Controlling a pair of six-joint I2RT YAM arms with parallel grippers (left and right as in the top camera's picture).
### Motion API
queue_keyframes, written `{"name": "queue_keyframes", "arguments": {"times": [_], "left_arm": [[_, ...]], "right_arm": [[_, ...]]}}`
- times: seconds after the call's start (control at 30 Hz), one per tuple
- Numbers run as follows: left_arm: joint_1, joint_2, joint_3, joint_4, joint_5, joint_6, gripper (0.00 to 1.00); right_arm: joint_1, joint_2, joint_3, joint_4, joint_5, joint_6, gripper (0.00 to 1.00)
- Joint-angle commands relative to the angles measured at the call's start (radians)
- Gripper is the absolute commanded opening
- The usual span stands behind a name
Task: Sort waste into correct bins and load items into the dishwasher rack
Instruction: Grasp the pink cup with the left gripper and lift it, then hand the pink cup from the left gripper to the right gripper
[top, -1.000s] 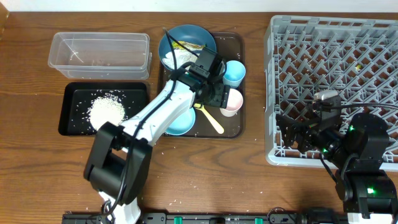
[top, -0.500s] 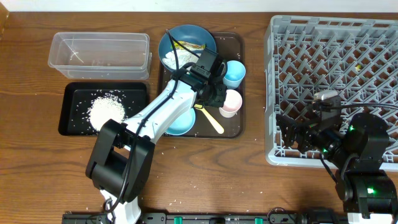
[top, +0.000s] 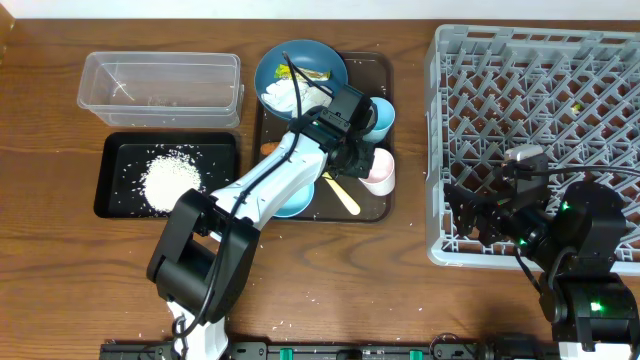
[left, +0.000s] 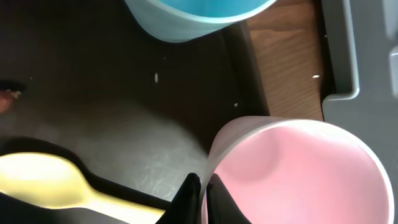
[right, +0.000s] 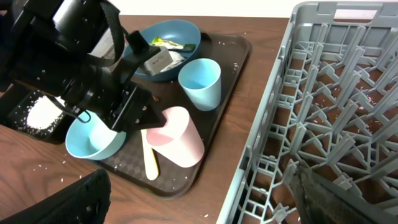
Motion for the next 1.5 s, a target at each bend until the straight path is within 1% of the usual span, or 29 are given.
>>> {"name": "queue_keyframes", "arguments": {"times": [0.0,0.07,0.1,0.13,0.17,0.33,0.4,0.5,0.67,0.8,0.87,0.97,1.1,1.33,1.47], "left_arm": [[0.024,0.003,0.006,-0.007,-0.002,-0.019,0.06],[0.055,-0.021,0.006,-0.022,0.055,-0.034,0.06],[0.075,-0.037,0.006,-0.028,0.103,-0.033,0.06],[0.103,-0.058,0.006,-0.033,0.173,-0.033,0.06],[0.130,-0.076,0.006,-0.033,0.240,-0.033,0.06],[0.290,-0.157,0.006,-0.021,0.654,-0.035,0.06],[0.349,-0.173,0.006,-0.021,0.809,-0.035,0.07],[0.421,-0.176,0.006,-0.021,1.041,-0.036,0.06],[0.488,-0.176,0.006,-0.021,1.313,-0.035,0.06],[0.504,-0.176,0.006,-0.029,1.317,-0.070,0.06],[0.504,-0.176,0.006,-0.029,1.317,-0.079,0.06],[0.503,-0.176,0.006,-0.029,1.317,-0.095,0.06],[0.499,-0.176,0.006,-0.029,1.317,-0.095,0.06],[0.460,-0.176,0.006,-0.028,1.317,-0.095,0.06],[0.434,-0.176,0.006,-0.029,1.317,-0.095,0.06]], "right_arm": [[0.015,-0.001,0.019,0.000,0.000,-0.012,0.91],[0.015,-0.001,0.019,0.003,-0.001,-0.012,0.88],[0.015,-0.001,0.019,0.009,-0.002,-0.011,0.90],[0.015,-0.001,0.019,0.019,-0.002,0.002,0.96],[0.015,-0.001,0.019,0.031,-0.002,0.026,0.99],[0.015,0.011,0.019,0.148,-0.003,0.177,0.99],[0.016,0.029,0.019,0.204,-0.026,0.211,0.95],[0.016,0.077,0.019,0.301,-0.135,0.217,0.90],[0.016,0.198,0.019,0.524,-0.394,0.213,0.88],[0.020,0.306,0.019,0.767,-0.616,0.230,0.86],[0.037,0.351,0.019,0.856,-0.664,0.267,0.86],[0.088,0.408,0.019,0.928,-0.672,0.281,0.86],[0.161,0.462,0.019,1.004,-0.647,0.281,0.86],[0.294,0.525,0.019,1.048,-0.436,0.281,0.86],[0.341,0.556,0.019,1.100,-0.383,0.282,0.85]]}}
